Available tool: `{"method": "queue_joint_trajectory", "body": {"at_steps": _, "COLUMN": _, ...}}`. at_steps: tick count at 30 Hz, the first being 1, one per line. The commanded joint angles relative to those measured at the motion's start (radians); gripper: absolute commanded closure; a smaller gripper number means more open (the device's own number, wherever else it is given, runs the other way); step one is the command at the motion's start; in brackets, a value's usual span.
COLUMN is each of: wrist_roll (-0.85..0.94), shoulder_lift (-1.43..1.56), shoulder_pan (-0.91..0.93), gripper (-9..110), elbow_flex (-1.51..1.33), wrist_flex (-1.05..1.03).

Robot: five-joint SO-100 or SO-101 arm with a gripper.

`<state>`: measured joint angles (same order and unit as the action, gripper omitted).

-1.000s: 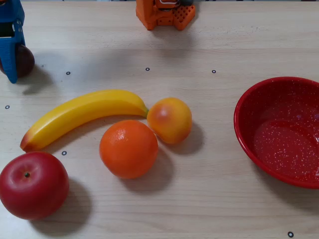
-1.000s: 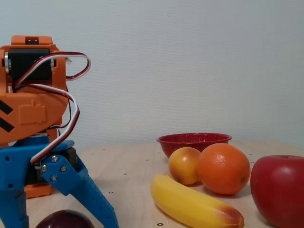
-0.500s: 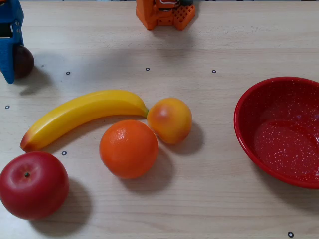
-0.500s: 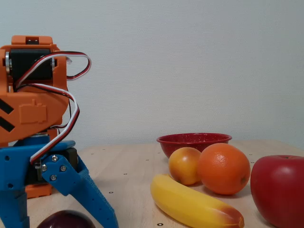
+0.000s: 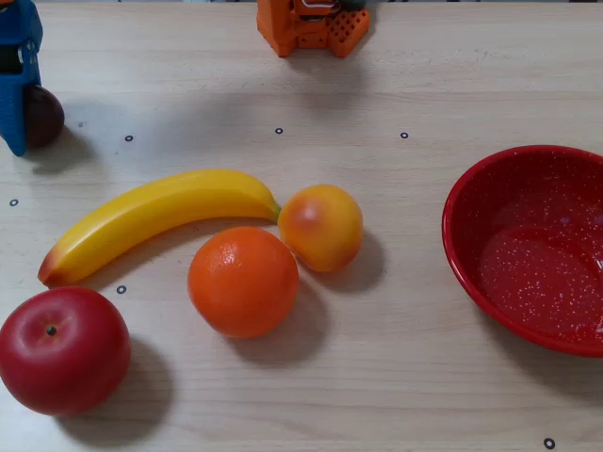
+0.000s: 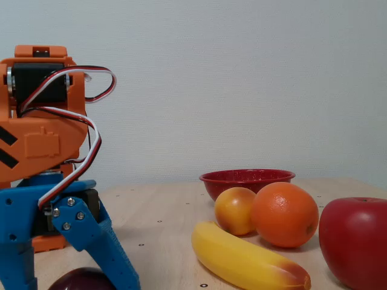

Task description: Put plum in the red bowl.

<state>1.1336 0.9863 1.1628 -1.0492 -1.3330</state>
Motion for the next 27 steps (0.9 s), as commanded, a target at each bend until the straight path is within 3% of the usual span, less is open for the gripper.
{"method": "queue_joint_trajectory", "body": {"at_steps": 1, "wrist_roll": 0.005, "shoulder_lift": 0.06, "shoulder_pan": -0.012, "gripper": 69, "elbow_flex": 0.043, "wrist_flex": 0.02}}
{"method": "queue_joint_trajectory", "body": {"at_steps": 27, "wrist_roll": 0.034, "shoulder_lift": 0.058, "shoulder_pan": -0.018, "gripper": 83, "elbow_flex": 0.041, "wrist_flex": 0.021}}
